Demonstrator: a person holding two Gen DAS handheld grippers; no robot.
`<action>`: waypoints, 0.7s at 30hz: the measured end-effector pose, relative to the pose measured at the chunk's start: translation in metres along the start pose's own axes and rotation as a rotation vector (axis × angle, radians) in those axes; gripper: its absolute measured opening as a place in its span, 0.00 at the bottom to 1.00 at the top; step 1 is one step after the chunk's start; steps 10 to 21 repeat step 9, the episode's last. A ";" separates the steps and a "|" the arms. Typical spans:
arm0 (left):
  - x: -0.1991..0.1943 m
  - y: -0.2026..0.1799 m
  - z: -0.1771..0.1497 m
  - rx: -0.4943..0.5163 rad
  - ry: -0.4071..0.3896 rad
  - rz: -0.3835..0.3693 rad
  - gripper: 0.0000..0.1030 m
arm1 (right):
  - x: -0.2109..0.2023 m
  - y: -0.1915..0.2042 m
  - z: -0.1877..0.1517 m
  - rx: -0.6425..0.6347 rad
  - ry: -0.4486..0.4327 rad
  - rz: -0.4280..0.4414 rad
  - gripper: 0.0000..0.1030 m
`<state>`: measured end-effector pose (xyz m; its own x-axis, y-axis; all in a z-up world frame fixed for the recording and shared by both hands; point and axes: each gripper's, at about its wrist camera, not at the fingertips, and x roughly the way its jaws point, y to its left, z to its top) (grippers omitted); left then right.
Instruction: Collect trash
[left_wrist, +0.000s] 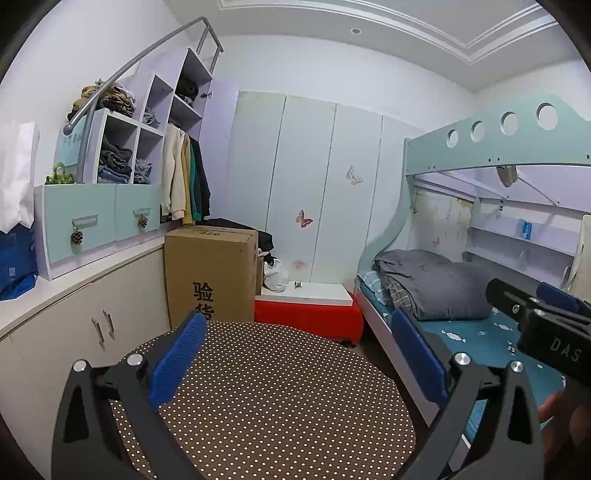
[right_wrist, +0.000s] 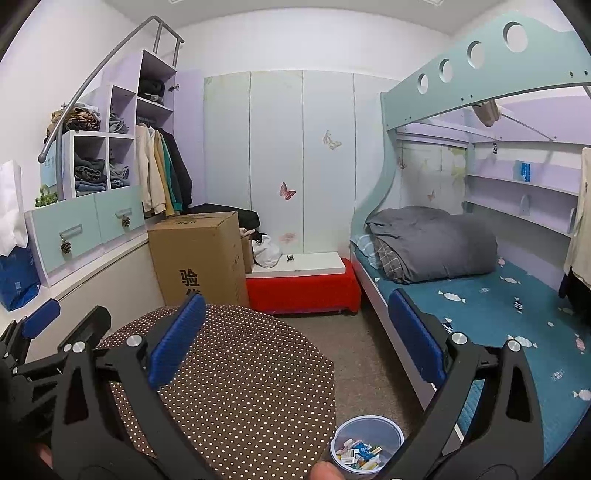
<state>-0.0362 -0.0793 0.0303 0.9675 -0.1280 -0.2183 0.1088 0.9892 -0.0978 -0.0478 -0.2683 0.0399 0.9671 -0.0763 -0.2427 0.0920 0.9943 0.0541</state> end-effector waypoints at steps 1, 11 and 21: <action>0.000 0.000 0.000 0.001 -0.001 0.003 0.95 | 0.000 0.000 0.000 0.000 0.000 0.001 0.94; 0.000 -0.001 -0.001 0.003 -0.003 0.015 0.96 | 0.002 -0.002 -0.001 0.001 0.001 0.006 0.94; 0.000 -0.001 -0.001 0.003 -0.003 0.015 0.96 | 0.002 -0.002 -0.001 0.001 0.001 0.006 0.94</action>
